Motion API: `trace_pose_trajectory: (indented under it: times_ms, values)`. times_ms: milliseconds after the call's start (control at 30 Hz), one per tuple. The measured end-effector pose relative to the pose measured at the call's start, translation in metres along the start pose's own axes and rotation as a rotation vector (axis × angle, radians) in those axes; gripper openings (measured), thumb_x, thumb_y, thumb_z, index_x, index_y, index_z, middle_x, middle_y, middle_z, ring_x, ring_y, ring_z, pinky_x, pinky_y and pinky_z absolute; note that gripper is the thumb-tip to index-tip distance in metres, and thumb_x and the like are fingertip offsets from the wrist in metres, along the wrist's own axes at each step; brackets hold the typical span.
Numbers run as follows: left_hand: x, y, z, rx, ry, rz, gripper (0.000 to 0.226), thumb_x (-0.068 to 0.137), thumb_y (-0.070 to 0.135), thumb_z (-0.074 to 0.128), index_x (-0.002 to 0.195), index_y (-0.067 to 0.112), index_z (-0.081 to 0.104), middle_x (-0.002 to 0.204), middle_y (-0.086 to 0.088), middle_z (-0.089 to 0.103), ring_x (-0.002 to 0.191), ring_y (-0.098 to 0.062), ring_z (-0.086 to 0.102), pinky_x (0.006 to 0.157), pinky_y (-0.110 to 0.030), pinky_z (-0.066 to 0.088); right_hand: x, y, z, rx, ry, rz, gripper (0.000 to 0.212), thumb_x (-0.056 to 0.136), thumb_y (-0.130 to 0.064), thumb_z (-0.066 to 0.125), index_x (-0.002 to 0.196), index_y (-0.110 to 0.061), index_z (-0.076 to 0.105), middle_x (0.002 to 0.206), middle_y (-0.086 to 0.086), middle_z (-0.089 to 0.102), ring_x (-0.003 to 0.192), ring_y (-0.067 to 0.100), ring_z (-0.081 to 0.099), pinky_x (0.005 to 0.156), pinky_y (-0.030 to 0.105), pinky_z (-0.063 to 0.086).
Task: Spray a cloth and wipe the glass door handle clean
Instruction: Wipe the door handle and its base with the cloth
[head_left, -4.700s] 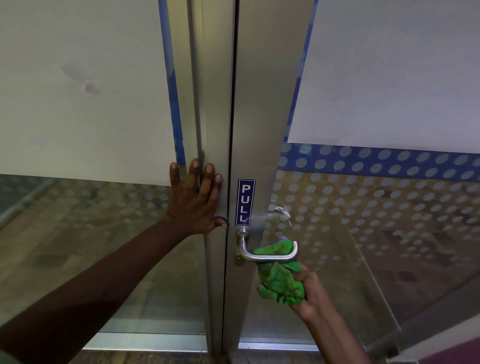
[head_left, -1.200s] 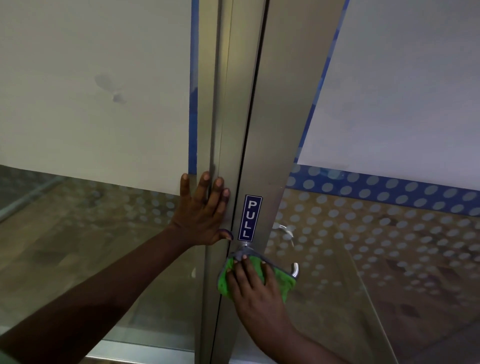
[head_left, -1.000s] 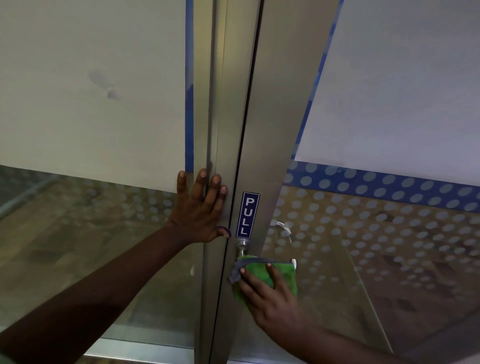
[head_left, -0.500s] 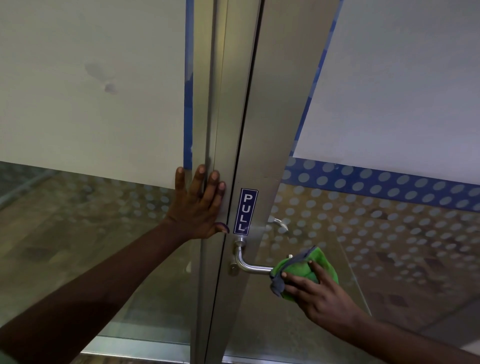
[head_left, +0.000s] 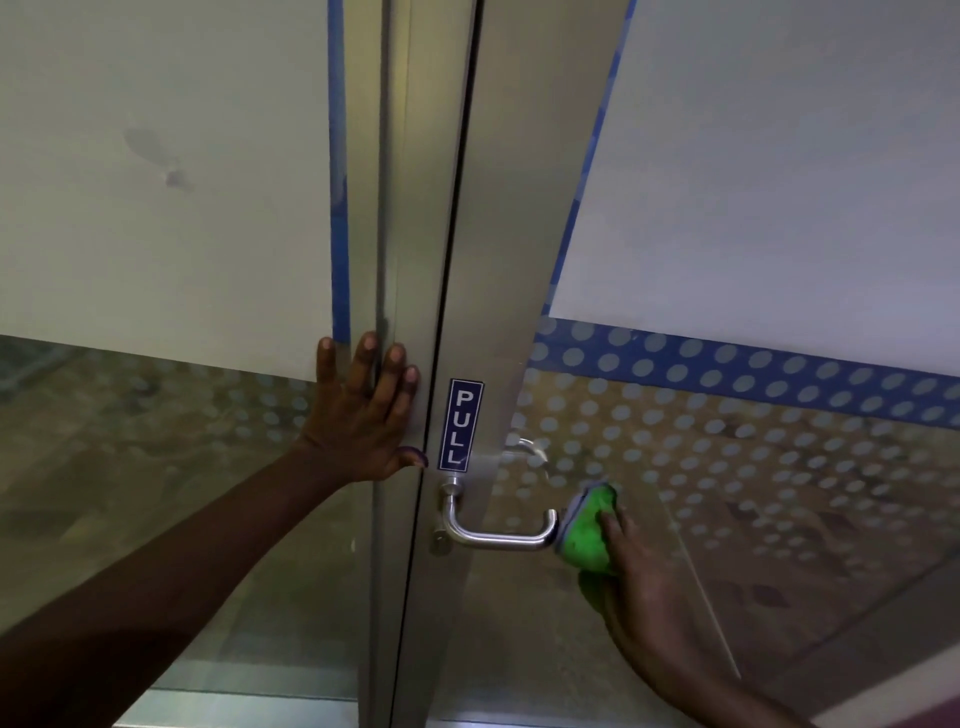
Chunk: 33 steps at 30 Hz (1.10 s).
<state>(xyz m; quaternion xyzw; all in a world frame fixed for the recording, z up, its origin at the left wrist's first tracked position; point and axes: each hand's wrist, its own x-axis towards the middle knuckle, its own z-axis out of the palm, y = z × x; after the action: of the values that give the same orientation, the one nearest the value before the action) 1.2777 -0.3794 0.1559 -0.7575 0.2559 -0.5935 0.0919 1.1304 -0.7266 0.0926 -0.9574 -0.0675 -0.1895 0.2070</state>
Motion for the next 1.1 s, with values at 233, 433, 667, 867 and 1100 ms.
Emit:
trace_pose_trajectory:
  times_ms: [233, 433, 667, 867, 1100]
  values:
    - [0.001, -0.001, -0.001, -0.004, -0.013, -0.001, 0.094, 0.088, 0.072, 0.011, 0.151, 0.003, 0.016, 0.163, -0.017, 0.002, 0.149, -0.044, 0.003, 0.113, -0.072, 0.001, 0.017, -0.059, 0.016, 1.227, 0.135, 1.092, 0.018, 0.089, 0.005, 0.045, 0.093, 0.008, 0.062, 0.093, 0.033, 0.065, 0.075, 0.044, 0.068, 0.068, 0.066, 0.055]
    - [0.002, -0.001, -0.002, -0.006, -0.005, 0.002, 0.094, 0.088, 0.072, 0.011, 0.151, 0.002, 0.015, 0.163, -0.018, 0.001, 0.149, -0.044, 0.003, 0.113, -0.072, 0.002, 0.028, -0.075, 0.007, 1.397, 0.105, 1.181, 0.028, 0.086, 0.007, 0.039, 0.104, 0.003, 0.06, 0.101, 0.032, 0.062, 0.087, 0.046, 0.062, 0.084, 0.072, 0.046]
    - [0.002, 0.0, -0.001, -0.004, -0.007, -0.007, 0.095, 0.087, 0.072, 0.012, 0.151, 0.002, 0.013, 0.163, -0.017, 0.0, 0.149, -0.043, 0.003, 0.113, -0.072, 0.003, 0.03, -0.059, 0.002, 1.399, 0.274, 1.145, 0.027, 0.084, 0.007, 0.041, 0.101, 0.002, 0.06, 0.11, 0.034, 0.061, 0.095, 0.05, 0.062, 0.087, 0.074, 0.043]
    - [0.003, 0.0, -0.001, -0.016, 0.019, -0.001, 0.094, 0.088, 0.072, 0.013, 0.151, 0.002, 0.013, 0.164, -0.017, -0.001, 0.149, -0.043, 0.002, 0.113, -0.072, 0.002, 0.025, -0.074, -0.021, 0.908, 0.464, 0.544, 0.021, 0.081, 0.003, 0.048, 0.074, -0.012, 0.06, 0.066, 0.006, 0.058, 0.058, 0.019, 0.057, 0.048, 0.014, 0.044]
    - [0.003, 0.0, -0.002, -0.012, 0.009, -0.005, 0.095, 0.087, 0.072, 0.013, 0.151, 0.002, 0.013, 0.164, -0.017, -0.001, 0.149, -0.043, 0.003, 0.113, -0.072, 0.002, 0.022, -0.056, 0.012, -0.203, 0.071, -0.295, 0.046, 0.078, -0.003, 0.046, 0.121, -0.003, 0.062, 0.12, 0.016, 0.068, 0.115, 0.031, 0.061, 0.094, 0.041, 0.039]
